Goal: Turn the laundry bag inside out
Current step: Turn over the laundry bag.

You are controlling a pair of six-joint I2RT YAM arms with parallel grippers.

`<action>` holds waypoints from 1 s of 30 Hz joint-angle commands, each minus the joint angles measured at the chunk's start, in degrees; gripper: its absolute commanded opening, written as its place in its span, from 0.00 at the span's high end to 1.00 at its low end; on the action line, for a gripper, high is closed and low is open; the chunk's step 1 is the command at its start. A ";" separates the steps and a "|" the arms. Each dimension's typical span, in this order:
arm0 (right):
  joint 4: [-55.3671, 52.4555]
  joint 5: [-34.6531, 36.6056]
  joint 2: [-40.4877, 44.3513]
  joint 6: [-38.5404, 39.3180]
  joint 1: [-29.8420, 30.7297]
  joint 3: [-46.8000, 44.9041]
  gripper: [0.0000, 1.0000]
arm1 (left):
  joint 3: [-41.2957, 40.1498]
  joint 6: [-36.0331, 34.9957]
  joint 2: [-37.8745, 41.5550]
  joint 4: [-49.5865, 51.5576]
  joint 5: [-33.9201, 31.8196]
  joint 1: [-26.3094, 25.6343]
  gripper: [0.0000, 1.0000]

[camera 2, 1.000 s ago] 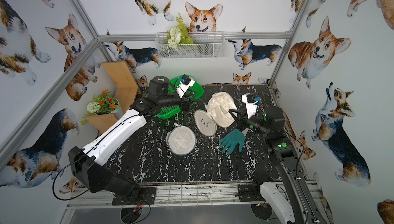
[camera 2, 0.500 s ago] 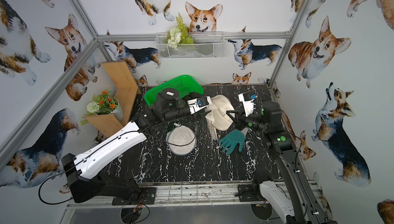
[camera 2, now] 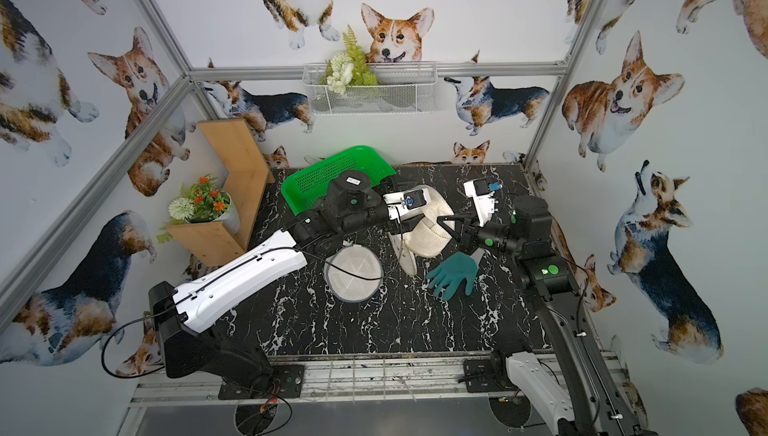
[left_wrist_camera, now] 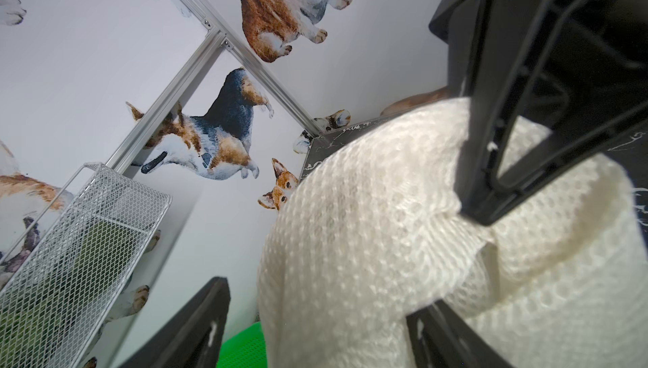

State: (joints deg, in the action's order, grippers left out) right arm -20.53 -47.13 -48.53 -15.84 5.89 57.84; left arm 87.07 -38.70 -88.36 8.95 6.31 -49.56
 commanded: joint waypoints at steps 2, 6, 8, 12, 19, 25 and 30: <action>2.88 -2.84 0.11 -1.33 0.00 1.04 1.00 | -0.06 -2.92 -0.59 -4.86 -5.03 -0.76 0.15; -0.09 -1.62 0.37 1.75 0.05 1.78 1.00 | -1.69 -6.81 0.13 -10.01 -12.33 -1.24 0.22; -3.02 1.75 0.37 4.46 0.00 2.33 1.00 | -2.62 -8.51 1.36 -11.79 -13.78 -1.24 0.30; -6.45 4.48 -0.41 7.84 0.02 3.13 1.00 | -4.00 -11.41 3.39 -12.42 -15.20 -1.15 0.44; -12.17 1.88 -2.18 14.26 0.02 4.50 1.00 | -1.75 -10.95 2.93 -11.54 -14.61 -0.91 0.55; -19.39 -4.95 -1.67 25.55 0.03 7.14 1.00 | 6.66 -5.91 -1.28 -2.65 -6.26 1.00 0.57; -21.77 -9.68 -0.50 30.37 0.17 7.82 1.00 | 16.04 0.05 -5.34 8.85 4.73 5.51 0.54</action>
State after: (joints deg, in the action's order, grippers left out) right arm -36.36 -51.07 -49.80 9.10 5.89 65.36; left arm 99.70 -43.38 -92.62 12.86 6.57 -45.98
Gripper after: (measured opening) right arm 0.085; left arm 0.451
